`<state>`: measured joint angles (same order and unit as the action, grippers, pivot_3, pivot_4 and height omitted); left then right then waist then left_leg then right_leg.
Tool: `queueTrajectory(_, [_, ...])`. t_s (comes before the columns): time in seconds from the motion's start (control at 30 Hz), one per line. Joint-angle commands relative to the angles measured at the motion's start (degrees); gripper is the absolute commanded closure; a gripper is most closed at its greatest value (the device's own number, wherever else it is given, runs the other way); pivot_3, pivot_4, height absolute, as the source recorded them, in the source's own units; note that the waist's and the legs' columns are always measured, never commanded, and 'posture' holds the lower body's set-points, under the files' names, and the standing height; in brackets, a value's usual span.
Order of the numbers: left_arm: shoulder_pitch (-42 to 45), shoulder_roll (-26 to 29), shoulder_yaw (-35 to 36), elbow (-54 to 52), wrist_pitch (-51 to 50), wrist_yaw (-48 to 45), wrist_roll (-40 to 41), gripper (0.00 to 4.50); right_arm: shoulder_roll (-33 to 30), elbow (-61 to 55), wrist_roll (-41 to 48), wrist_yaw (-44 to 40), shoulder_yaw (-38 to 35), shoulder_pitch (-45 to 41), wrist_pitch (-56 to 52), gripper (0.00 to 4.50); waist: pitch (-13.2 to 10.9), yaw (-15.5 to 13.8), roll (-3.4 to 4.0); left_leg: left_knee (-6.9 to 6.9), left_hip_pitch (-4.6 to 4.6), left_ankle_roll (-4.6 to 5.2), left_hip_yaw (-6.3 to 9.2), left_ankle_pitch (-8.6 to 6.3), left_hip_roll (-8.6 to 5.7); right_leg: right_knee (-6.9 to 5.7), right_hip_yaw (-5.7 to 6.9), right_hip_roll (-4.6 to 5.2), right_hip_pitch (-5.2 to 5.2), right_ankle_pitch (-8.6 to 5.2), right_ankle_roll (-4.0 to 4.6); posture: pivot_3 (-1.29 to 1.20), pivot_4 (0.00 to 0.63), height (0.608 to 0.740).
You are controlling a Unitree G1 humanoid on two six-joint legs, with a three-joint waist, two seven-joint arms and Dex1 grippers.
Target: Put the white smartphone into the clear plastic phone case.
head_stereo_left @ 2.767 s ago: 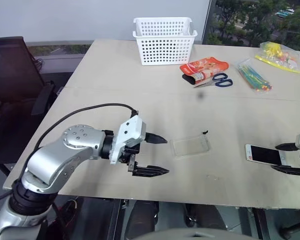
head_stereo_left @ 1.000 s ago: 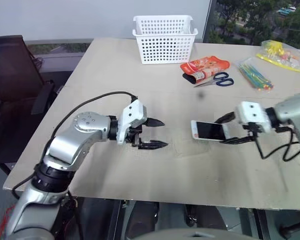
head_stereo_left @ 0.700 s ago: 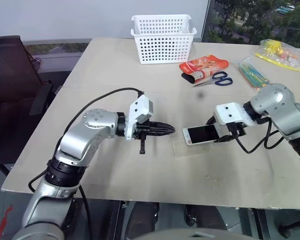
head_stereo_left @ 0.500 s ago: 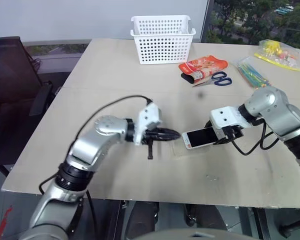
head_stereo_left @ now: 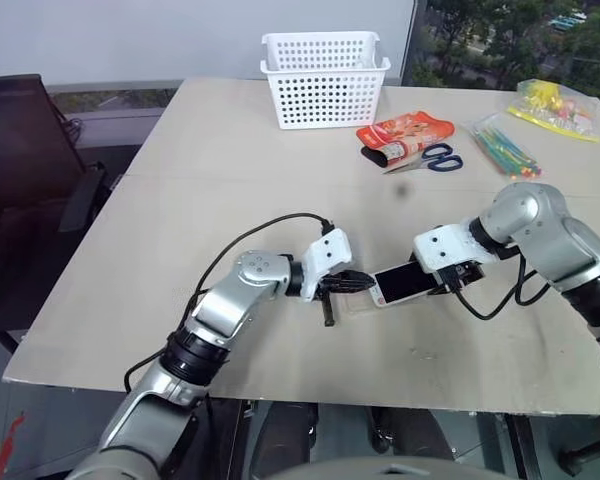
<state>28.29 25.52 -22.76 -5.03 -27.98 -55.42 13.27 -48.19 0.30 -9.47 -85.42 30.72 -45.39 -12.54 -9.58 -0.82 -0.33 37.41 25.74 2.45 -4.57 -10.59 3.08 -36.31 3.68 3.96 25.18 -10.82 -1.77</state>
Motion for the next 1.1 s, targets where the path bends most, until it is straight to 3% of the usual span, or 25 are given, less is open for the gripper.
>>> queueTrajectory(0.03, [1.18,-1.12,-0.56,0.22,1.88,-0.16,-1.15,4.44,0.55,-1.84,-1.09,0.34,-0.75,0.2,-1.35,1.69,0.0,0.0,0.0,0.0,0.01,0.0,0.0,0.0,0.0,0.01,0.0,0.0,0.01,0.0,0.0,0.0,0.15,0.74])
queueTrajectory(0.7, [0.67,-1.72,-4.2,4.85,0.76,-1.12,-7.01,4.44,1.94,-6.5,-2.52,-0.97,-0.63,0.64,-6.46,1.69,0.01,0.02,0.0,0.01,-0.02,0.0,0.01,0.0,0.01,-0.1,-0.01,0.0,0.02,0.0,0.01,0.0,0.15,0.74])
queueTrajectory(1.07, [2.21,-2.03,-7.45,12.23,0.65,-1.33,-10.63,4.44,0.35,-15.86,0.3,-2.86,-1.79,3.44,-15.88,1.69,0.16,-0.05,-0.01,0.04,-0.05,0.0,0.07,-0.01,0.01,-0.16,-0.01,0.02,0.01,-0.01,0.02,0.0,0.15,0.74])
queueTrajectory(1.1, [2.11,-2.17,-7.57,12.29,0.75,-1.3,-10.67,4.48,0.41,-16.33,0.51,-2.26,-2.05,3.85,-16.29,1.2,0.16,-0.07,-0.01,0.04,-0.05,0.0,0.07,-0.01,0.0,-0.15,0.0,0.02,0.0,-0.02,0.02,0.0,0.15,0.74])
